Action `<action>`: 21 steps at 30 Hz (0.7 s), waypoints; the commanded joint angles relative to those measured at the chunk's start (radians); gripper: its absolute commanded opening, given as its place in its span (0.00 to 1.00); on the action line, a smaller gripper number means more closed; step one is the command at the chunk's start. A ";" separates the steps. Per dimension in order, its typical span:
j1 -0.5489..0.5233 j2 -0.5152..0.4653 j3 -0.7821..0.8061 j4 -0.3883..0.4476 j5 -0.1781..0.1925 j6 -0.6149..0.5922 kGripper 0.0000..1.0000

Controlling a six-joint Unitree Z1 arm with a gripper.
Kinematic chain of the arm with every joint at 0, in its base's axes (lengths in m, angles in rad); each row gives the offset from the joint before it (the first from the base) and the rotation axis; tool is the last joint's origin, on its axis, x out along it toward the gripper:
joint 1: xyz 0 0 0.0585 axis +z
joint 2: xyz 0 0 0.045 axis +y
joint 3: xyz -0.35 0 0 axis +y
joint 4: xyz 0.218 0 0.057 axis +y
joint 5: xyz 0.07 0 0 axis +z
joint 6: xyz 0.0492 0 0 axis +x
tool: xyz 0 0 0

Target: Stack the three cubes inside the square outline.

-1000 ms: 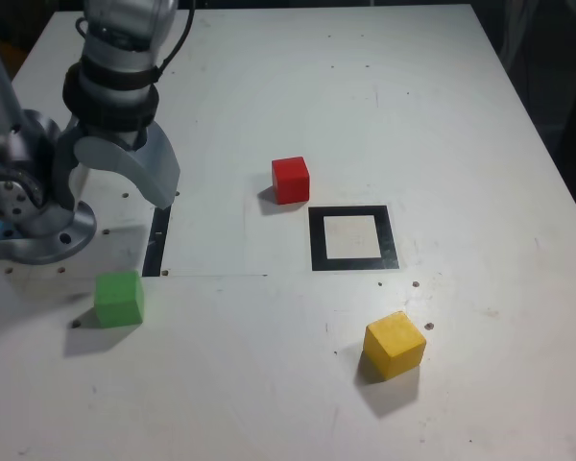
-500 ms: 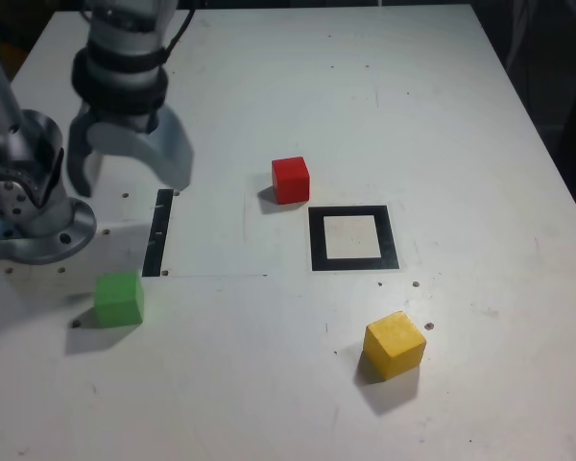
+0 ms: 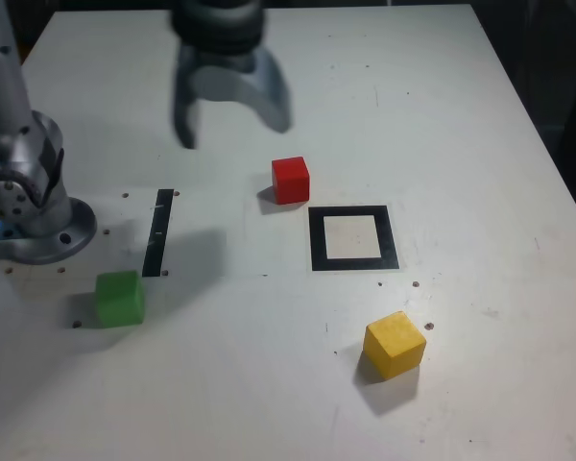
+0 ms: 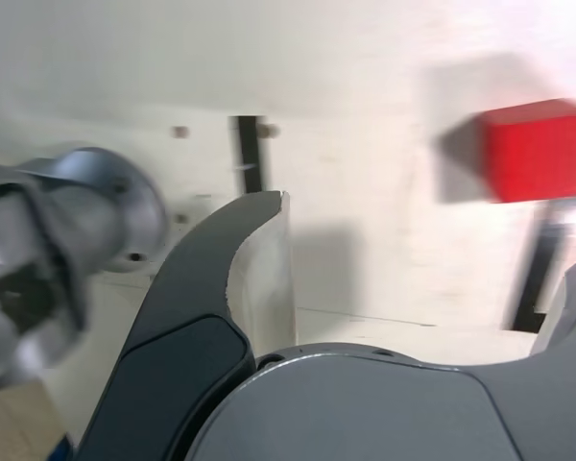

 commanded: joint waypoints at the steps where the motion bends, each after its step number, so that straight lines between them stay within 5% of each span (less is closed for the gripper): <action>1: 0.003 0.048 -0.053 0.002 0.003 -0.006 0.98; 21: 0.104 0.285 -0.034 -0.157 -0.007 0.035 0.84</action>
